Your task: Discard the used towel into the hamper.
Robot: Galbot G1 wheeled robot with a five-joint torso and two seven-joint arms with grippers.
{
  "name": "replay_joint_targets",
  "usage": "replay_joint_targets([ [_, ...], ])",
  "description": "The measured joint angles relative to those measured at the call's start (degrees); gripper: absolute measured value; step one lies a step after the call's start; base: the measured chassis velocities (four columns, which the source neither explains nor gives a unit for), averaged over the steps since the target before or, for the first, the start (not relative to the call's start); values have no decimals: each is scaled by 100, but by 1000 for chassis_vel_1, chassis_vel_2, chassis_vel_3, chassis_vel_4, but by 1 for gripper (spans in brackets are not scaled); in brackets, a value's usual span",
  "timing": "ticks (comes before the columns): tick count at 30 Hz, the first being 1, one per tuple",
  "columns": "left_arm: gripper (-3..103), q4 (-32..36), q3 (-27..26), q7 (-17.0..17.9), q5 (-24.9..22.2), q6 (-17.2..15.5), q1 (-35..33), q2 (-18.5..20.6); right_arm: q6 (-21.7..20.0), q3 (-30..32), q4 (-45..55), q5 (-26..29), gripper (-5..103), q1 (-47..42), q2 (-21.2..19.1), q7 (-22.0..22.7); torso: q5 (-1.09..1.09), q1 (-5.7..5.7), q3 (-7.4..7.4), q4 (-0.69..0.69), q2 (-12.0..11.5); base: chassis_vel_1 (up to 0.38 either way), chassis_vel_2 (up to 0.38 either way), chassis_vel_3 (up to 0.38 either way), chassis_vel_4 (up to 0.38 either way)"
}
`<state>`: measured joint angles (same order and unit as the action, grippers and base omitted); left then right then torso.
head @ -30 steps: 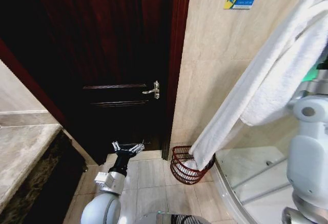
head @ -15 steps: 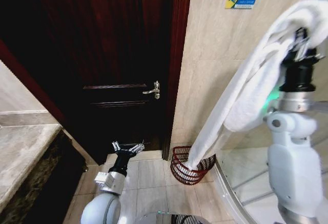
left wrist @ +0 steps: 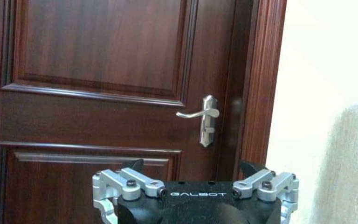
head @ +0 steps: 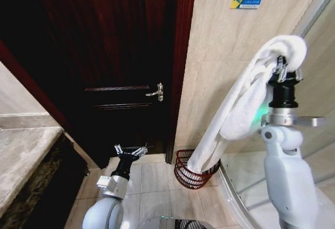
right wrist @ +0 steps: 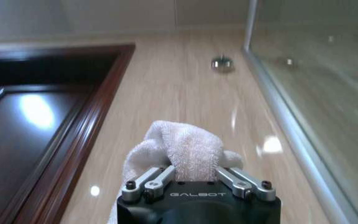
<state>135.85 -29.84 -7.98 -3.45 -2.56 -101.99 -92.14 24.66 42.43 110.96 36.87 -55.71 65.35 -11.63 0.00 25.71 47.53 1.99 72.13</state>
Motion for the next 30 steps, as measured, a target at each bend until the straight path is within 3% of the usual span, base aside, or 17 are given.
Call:
replay_joint_targets([
  [8,100,1,0,0,0,0,-1,1,581,-49,-533,-200,11,-474,218,-168,0,0,0,0,0,0,0,0,0],
  [17,100,0,0,0,0,0,0,1,907,-61,-1016,-386,11,-809,331,-397,0,0,0,0,0,0,0,0,0],
  [23,100,0,-1,0,0,0,0,1,1052,-228,-1191,-701,11,-1017,645,-472,-3,0,0,-1,-1,0,0,0,0],
  [25,100,0,0,0,0,0,-1,0,1338,-354,-1523,-847,11,-1029,885,-563,0,0,0,1,-1,0,0,0,0],
  [30,100,0,0,0,0,0,0,1,1521,-394,-2011,-911,11,-947,1041,-584,-2,0,0,0,-1,0,0,0,0],
])
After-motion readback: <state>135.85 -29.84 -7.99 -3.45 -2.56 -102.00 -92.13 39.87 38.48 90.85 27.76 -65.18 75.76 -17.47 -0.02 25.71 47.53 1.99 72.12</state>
